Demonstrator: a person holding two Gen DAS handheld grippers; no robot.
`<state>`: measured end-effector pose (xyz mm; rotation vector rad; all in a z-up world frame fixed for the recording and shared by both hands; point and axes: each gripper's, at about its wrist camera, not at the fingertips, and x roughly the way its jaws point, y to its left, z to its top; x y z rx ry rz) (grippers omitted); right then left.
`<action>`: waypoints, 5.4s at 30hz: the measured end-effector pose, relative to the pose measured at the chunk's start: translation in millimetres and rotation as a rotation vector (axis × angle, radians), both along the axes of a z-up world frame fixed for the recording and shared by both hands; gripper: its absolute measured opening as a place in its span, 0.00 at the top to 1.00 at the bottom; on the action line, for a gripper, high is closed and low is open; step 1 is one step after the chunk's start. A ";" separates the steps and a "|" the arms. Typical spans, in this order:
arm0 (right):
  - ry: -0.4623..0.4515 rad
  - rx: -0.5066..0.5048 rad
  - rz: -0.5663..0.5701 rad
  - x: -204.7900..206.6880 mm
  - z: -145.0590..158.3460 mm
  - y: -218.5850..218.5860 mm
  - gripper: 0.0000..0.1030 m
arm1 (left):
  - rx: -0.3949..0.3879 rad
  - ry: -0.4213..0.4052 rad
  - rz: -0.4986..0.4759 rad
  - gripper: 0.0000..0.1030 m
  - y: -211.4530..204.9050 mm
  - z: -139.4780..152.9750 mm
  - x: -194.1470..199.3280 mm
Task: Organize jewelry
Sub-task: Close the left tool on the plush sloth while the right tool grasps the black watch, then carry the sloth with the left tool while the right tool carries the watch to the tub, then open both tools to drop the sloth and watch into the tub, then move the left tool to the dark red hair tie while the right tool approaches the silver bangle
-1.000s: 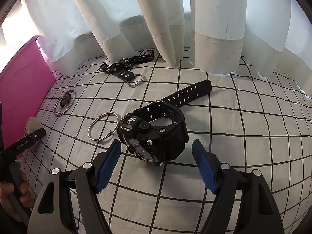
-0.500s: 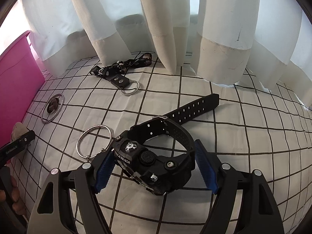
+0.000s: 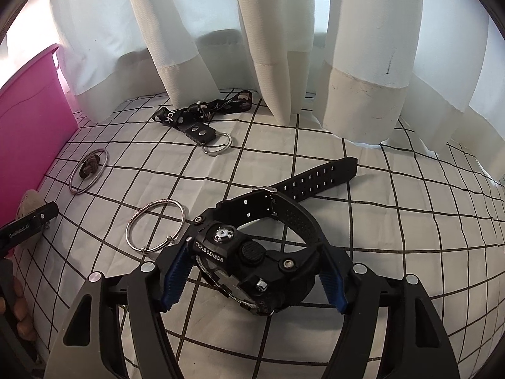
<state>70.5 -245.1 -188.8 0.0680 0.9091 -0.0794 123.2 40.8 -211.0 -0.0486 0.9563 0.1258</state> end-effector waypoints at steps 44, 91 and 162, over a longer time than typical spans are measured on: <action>-0.083 0.054 0.083 -87.5 95.7 -8.6 0.35 | -0.046 -0.042 -0.152 0.51 -37.6 100.0 -96.3; -0.216 0.133 0.666 60.2 231.6 315.3 0.35 | -0.024 -0.184 0.109 0.51 223.4 237.1 -18.4; 0.043 0.069 0.667 146.3 187.8 374.9 0.33 | -0.039 -0.034 0.177 0.09 245.2 204.7 12.0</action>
